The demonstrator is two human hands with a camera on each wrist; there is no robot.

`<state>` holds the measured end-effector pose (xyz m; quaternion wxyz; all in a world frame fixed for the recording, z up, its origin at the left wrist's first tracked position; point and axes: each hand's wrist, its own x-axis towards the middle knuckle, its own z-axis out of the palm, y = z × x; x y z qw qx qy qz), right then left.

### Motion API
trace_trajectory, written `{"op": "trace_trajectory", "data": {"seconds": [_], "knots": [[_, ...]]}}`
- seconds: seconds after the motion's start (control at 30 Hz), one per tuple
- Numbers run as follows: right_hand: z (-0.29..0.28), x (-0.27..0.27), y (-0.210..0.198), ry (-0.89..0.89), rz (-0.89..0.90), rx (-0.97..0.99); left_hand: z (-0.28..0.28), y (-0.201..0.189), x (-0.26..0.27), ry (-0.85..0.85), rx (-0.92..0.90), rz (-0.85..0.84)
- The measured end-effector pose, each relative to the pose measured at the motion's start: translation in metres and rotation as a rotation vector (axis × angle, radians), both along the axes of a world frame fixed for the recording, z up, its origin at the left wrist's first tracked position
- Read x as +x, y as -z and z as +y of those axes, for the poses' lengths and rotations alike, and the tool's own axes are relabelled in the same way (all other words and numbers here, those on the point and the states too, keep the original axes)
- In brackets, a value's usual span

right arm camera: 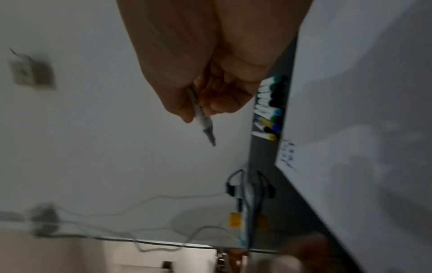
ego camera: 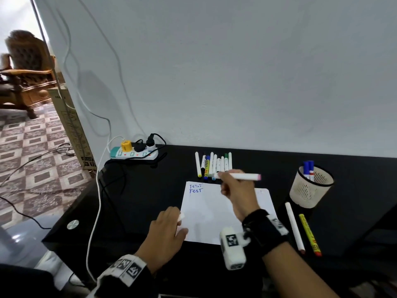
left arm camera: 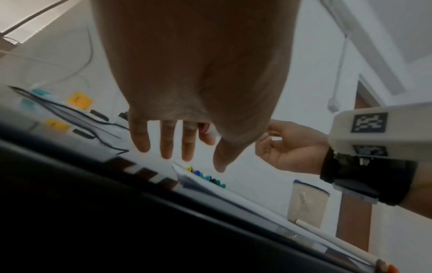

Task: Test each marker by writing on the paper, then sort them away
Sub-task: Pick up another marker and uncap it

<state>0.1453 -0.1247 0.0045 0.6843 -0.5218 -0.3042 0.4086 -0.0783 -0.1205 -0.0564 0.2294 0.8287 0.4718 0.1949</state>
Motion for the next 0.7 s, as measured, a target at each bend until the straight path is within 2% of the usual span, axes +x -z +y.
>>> {"op": "trace_trajectory", "data": {"seconds": [0.2,0.5,0.7], "knots": [[0.049,-0.02,0.05,-0.109,-0.026,-0.15,0.012,0.019,0.002,0.024,-0.013,0.044],[0.065,-0.021,0.078,-0.041,-0.473,-0.224,0.019,0.034,-0.003,0.038,0.006,0.0],[0.067,-0.021,0.083,-0.053,-0.531,-0.203,0.019,0.036,-0.006,0.054,0.029,-0.002]]}}
